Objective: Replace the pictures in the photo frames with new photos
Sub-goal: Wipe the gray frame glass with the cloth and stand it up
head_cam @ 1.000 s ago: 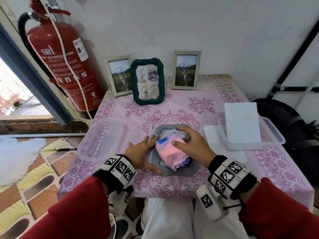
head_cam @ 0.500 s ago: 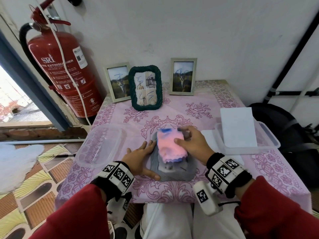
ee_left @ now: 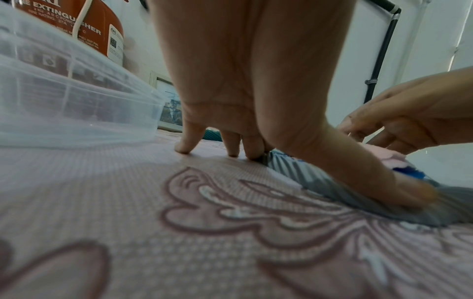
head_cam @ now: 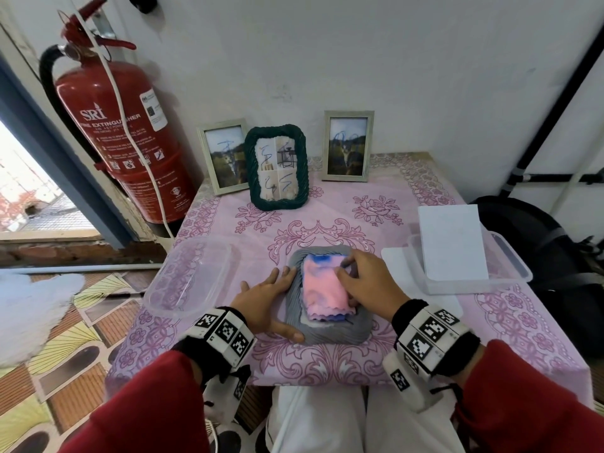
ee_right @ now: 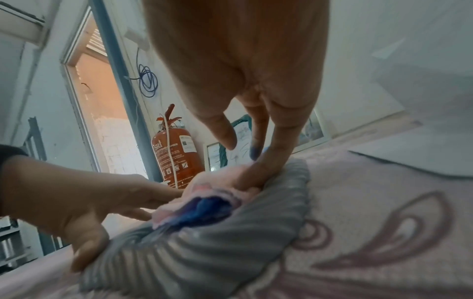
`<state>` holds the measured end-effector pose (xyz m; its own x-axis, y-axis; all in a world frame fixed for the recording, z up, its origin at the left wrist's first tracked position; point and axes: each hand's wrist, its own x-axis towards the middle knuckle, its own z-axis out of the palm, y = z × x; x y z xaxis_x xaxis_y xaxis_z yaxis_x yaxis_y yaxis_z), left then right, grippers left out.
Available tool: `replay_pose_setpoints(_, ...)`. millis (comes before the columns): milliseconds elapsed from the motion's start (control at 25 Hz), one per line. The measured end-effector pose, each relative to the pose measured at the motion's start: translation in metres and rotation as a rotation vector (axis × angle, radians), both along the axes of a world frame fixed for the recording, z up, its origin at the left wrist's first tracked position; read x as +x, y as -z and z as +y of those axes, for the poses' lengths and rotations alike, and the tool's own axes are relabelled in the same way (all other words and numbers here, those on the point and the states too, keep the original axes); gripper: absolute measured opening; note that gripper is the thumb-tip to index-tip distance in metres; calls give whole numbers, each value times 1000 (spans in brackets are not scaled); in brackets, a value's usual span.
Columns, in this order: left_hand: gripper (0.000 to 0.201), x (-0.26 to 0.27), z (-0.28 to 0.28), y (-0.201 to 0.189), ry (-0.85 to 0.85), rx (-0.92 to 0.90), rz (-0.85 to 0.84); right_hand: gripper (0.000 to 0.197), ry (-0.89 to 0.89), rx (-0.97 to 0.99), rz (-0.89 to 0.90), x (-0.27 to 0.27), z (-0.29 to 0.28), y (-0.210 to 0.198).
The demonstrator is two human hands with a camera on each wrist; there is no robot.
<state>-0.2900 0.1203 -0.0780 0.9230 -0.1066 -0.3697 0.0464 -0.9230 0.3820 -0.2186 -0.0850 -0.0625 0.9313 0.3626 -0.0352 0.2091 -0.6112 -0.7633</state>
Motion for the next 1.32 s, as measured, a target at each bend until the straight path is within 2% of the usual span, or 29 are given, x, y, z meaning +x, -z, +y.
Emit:
replay_pose_setpoints(120,126,0,0,-1,-1,-5,3,53,-45,-58,-8,0,-5,2)
replay_pose_setpoints(200,126,-1,0,-2,3,-2,4,63,-72,-90,-19,-1,-8,3)
replay_pose_setpoints(360,126,-2,-1,-4,-2,0,9,42,-38,-84,-96,7,-20,-1)
replay_pose_setpoints(520,125,-3,-2,-6,-10,-10,20,52,-171,-252,13,14,-35,0)
replay_pose_setpoints(680,120,0,-1,-15,-7,-92,146,55,-204,-244,-7,16,-39,1)
replay_pose_setpoints(760,105,7,-2,-21,-102,-218,101,56,-200,-232,1,18,-41,1)
replay_pose_setpoints(800,88,11,-4,-23,-188,-271,-9,56,-195,-220,5,19,-42,1)
replay_pose_setpoints(880,48,17,-14,-24,-366,-263,-307,55,-187,-193,15,19,-43,3)
replay_pose_setpoints(960,29,20,-30,-23,-419,-213,-427,55,-186,-177,21,19,-43,4)
replay_pose_setpoints(1040,30,23,-44,-20,-434,-242,-351,54,-185,-167,21,19,-43,6)
replay_pose_setpoints(1160,42,27,-56,-18,-504,-311,-266,54,-178,-153,15,18,-44,10)
replay_pose_setpoints(1320,58,32,-63,-13,-477,-216,-236,55,-172,-148,9,17,-45,12)
